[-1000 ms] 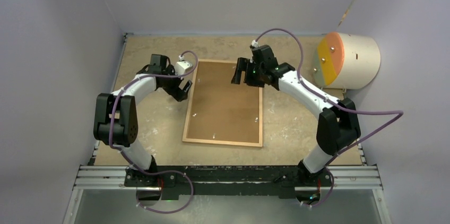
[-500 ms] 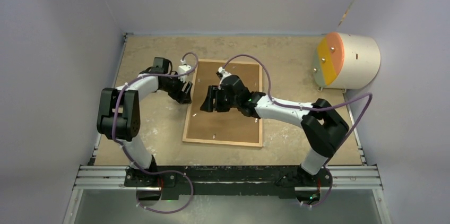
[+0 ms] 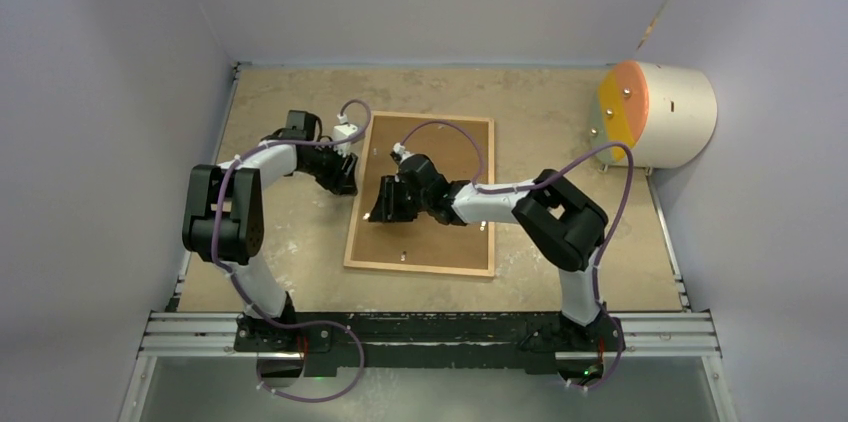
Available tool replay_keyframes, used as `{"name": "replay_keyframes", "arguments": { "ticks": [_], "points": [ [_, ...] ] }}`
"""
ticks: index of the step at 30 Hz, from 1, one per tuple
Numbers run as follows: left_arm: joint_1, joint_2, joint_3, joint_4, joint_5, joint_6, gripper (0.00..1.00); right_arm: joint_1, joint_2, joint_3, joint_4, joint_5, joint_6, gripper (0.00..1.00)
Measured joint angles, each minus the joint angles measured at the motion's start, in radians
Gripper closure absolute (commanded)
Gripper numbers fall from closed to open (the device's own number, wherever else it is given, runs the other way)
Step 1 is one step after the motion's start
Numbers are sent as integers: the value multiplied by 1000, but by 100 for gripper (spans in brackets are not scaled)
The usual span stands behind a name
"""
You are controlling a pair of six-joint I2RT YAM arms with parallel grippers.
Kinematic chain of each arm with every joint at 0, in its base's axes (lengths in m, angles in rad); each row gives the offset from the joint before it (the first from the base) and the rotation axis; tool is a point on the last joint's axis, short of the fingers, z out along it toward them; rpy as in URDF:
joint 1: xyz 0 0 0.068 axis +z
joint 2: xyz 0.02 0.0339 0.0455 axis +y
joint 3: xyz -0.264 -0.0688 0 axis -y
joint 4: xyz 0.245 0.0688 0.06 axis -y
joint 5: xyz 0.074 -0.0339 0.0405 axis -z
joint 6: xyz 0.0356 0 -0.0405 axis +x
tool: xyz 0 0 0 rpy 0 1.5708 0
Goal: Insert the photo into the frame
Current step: Install the photo frame at the center of the board.
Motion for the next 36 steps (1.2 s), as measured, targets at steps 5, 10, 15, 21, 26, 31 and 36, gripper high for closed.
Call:
{"name": "replay_keyframes", "arguments": {
  "ticks": [5,10,15,21,26,31,36],
  "points": [
    [2,0,-5,5,5,0,61,9,22,31,15,-9,0,59],
    [2,0,-6,8,7,0,61,13,38,44,16,-9,0,59],
    [2,0,-6,8,6,0,61,13,66,69,17,-9,0,59],
    [2,0,-8,11,7,0,62,13,87,96,17,-9,0,60],
    [2,0,-11,16,10,0,63,13,91,101,17,-10,-1,62],
    [2,-1,-13,19,14,0,63,12,99,108,19,-12,-1,63],
    [2,-2,-14,21,16,0,64,12,117,125,31,-16,-1,65]
  ]
}}
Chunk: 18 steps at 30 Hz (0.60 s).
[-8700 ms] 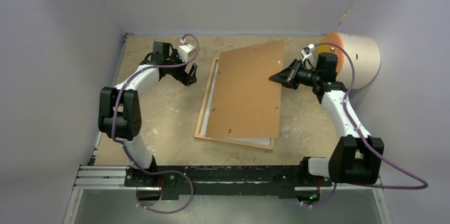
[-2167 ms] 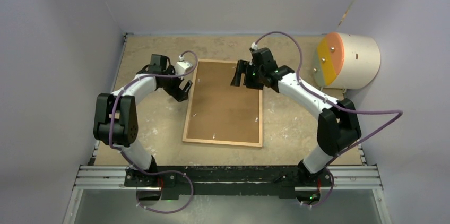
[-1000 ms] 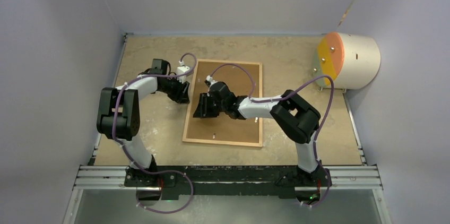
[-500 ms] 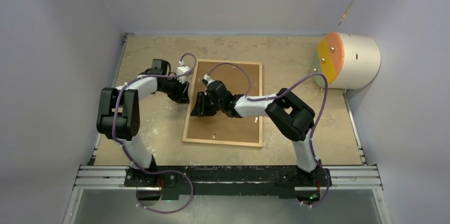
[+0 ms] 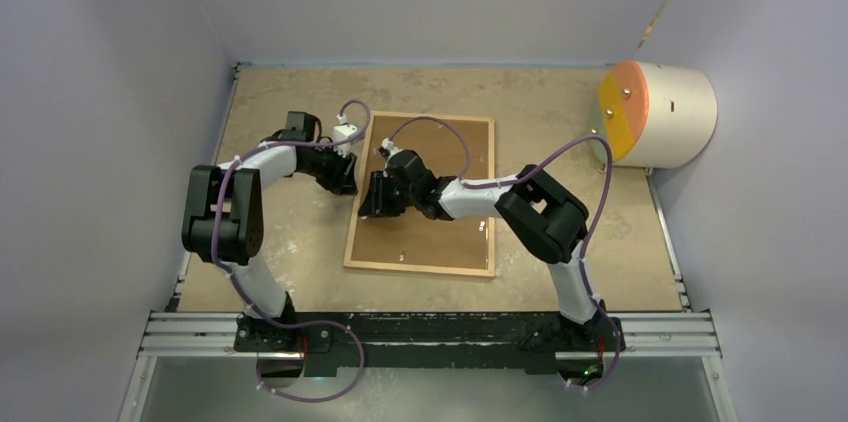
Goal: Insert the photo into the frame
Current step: Install the photo frame at the center of the board.
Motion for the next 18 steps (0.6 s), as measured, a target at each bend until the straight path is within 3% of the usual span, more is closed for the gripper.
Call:
{"name": "replay_keyframes", "arguments": {
  "ticks": [18],
  "points": [
    [0,-1,-5,3,15,0,69,-4,50,59,8,-43,-8,66]
  ]
}}
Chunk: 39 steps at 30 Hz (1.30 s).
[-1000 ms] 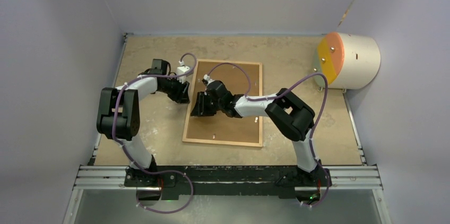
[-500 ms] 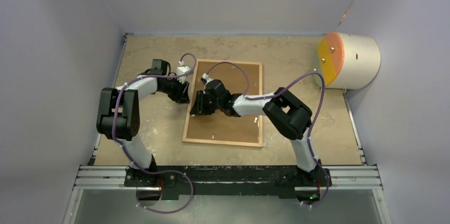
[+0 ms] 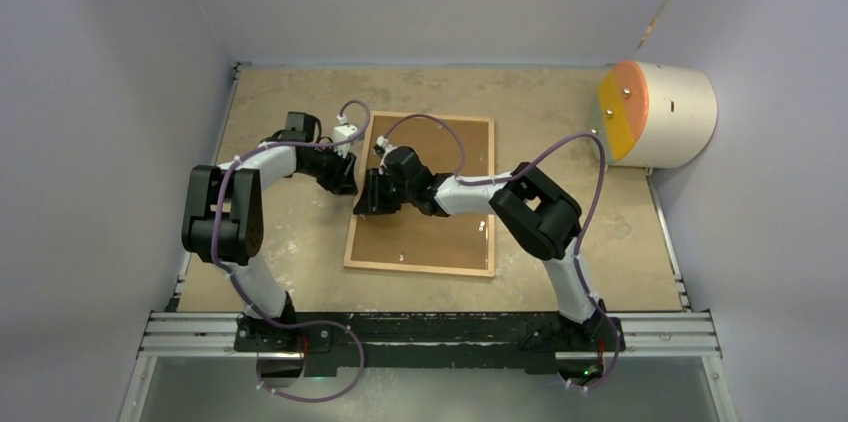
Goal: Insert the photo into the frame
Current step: Install the photo frame at the center of the board.
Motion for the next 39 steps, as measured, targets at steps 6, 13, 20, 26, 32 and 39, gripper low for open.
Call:
{"name": "replay_keyframes", "arguments": {
  "ticks": [6,13,20,26,32,39],
  "points": [
    [0,0,0,0,4,0,71,-10,7,5,3,-37,-7,66],
    [1,0,0,-1,9,0,73,-18,22,21,4,-85,-19,67],
    [6,-1,0,-1,10,0,74,-22,57,63,0,-142,-34,70],
    [7,-1,0,-2,16,0,77,-23,60,64,5,-147,-37,70],
    [27,0,0,-6,34,-1,85,-50,60,23,71,-195,-7,69],
    [41,7,-11,-6,32,0,92,-79,60,-11,126,-245,28,70]
  ]
}}
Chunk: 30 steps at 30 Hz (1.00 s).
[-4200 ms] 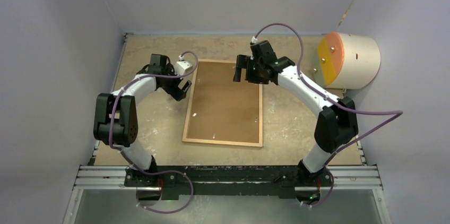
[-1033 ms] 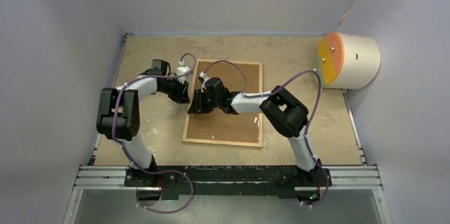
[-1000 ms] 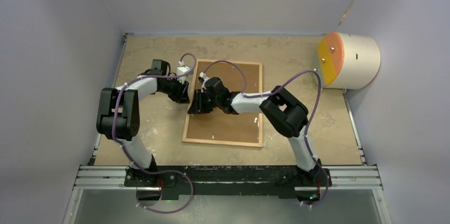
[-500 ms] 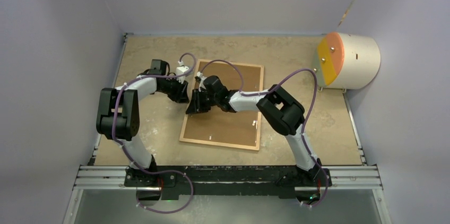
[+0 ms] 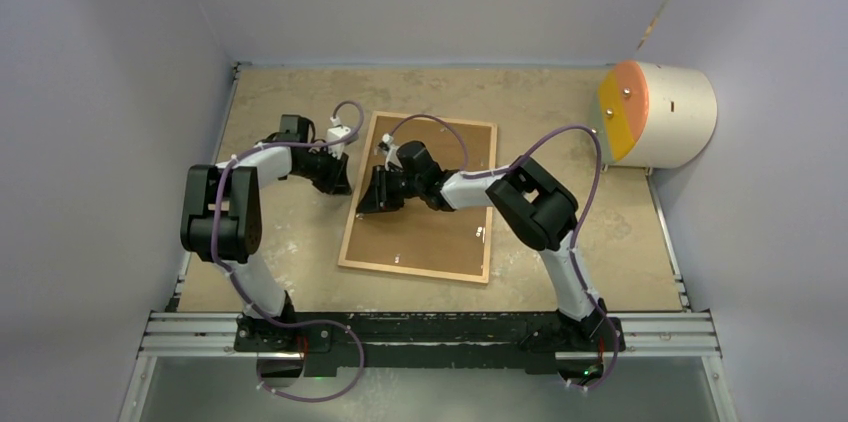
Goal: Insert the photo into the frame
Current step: Install the photo frame at the center of the board.
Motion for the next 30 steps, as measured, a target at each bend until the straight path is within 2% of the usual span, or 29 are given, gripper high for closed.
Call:
{"name": "replay_keyframes", "arguments": {
  "ticks": [20,30],
  "points": [
    [0,14,-9,3,0,0,93,37,13,37,-53,-17,-32,73],
    [3,14,-9,-6,0,0,95,-10,7,76,-128,-55,-74,73]
  ]
}}
